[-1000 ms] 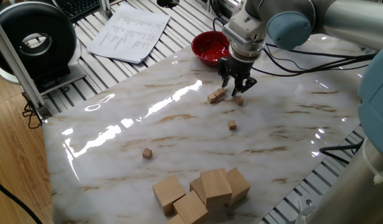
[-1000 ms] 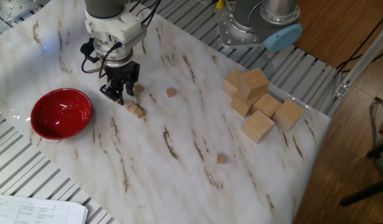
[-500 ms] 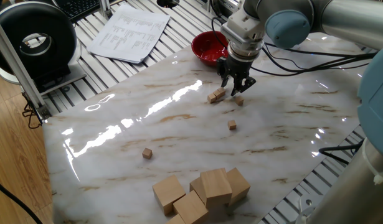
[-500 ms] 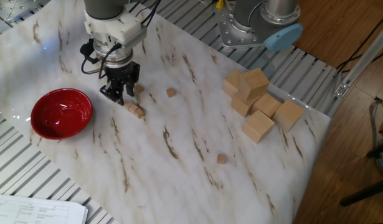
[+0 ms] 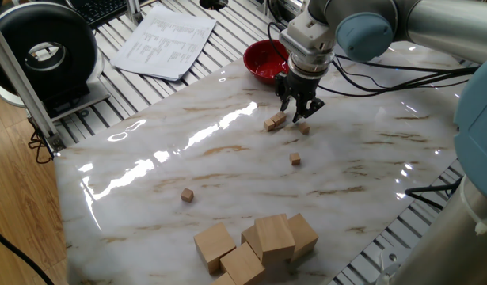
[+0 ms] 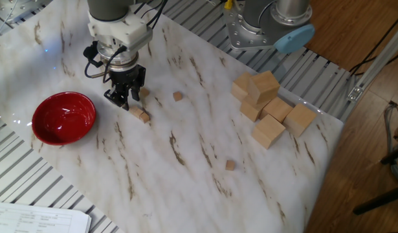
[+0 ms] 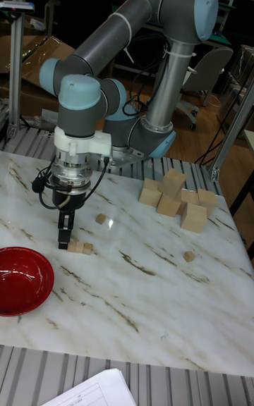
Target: Stack the blocks into a pyramid shape
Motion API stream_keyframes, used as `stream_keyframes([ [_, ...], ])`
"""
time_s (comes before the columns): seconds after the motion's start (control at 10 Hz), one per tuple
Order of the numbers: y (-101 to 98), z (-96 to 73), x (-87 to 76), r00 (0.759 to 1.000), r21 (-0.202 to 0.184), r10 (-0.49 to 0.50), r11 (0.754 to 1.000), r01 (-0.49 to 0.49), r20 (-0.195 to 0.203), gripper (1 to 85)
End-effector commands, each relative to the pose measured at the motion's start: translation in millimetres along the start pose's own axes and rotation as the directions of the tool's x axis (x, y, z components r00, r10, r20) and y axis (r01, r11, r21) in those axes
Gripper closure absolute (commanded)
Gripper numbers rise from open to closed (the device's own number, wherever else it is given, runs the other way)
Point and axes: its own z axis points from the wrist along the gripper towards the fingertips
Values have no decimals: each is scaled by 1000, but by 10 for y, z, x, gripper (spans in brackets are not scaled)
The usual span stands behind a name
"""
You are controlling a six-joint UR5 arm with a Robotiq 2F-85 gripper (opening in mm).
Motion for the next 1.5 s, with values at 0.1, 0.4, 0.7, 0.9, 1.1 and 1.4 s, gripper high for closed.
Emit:
stream_keyframes([
  [0.1, -19, -5, -25, 1000, 3, 12, 1000, -12, 10, 427],
  [0.4, -28, -9, -51, 1000, 0, 17, 1000, -17, 13, 420],
  [0.7, -41, -21, -71, 1000, -5, 21, 1000, -21, 10, 413],
  [0.9, -27, -35, -39, 1000, -5, 12, 1000, -12, 7, 413],
  [1.1, 10, -54, -13, 1000, -14, 10, 1000, -10, 2, 407],
  [1.4, 77, -119, -22, 1000, -32, -4, 999, 4, -11, 350],
])
